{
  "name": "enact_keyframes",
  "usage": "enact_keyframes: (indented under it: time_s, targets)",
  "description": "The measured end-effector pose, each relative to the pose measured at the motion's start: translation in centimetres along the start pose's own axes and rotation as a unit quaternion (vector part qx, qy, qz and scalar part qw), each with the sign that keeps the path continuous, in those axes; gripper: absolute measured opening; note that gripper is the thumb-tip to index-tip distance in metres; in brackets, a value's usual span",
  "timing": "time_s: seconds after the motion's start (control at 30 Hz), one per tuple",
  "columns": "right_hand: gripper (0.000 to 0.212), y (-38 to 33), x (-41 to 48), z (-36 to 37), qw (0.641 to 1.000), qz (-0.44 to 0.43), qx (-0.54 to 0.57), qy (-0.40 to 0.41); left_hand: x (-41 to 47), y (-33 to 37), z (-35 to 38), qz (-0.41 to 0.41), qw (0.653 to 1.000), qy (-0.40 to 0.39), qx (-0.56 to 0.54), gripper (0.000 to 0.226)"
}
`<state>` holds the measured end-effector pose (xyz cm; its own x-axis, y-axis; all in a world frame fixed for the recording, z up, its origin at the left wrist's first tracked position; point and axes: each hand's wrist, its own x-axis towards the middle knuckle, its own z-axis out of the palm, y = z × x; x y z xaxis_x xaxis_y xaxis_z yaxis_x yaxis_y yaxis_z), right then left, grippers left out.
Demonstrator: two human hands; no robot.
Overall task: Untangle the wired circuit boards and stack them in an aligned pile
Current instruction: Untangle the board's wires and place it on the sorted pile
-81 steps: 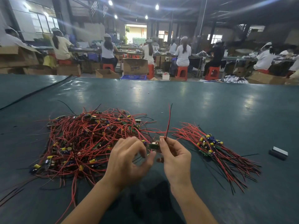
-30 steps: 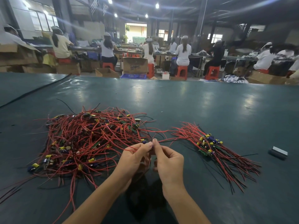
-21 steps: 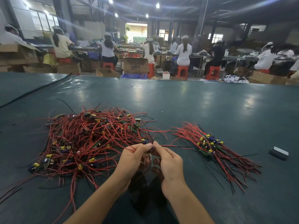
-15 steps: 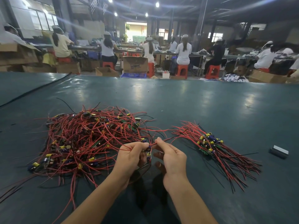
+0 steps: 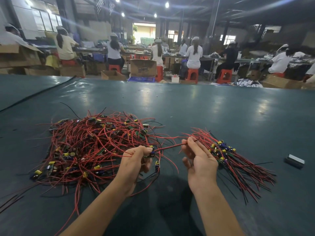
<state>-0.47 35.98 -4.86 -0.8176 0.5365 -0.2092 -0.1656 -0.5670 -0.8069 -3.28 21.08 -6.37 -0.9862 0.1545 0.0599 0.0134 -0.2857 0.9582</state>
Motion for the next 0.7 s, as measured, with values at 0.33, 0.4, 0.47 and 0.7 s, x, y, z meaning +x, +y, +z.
enact_keyframes:
  time_s: [0.33,0.4,0.47,0.7]
  targets:
    - [0.016,-0.3,-0.1,-0.3,0.996,-0.055,0.039,0.057,-0.6,0.2,0.5,-0.034,0.992,-0.094,0.079,0.031]
    - [0.015,-0.1,-0.1,-0.4,0.995,-0.071,0.029,0.061,-0.6,0.1,0.5,-0.07,0.991,-0.09,0.066,0.032]
    - [0.014,0.0,0.0,-0.4,0.994,-0.083,0.019,0.065,-0.5,0.1,0.5,-0.088,0.99,-0.09,0.058,0.036]
    - [0.029,1.4,-0.5,0.0,0.995,-0.052,-0.091,-0.002,-0.7,0.0,0.8,-0.089,0.995,-0.051,-0.004,0.035]
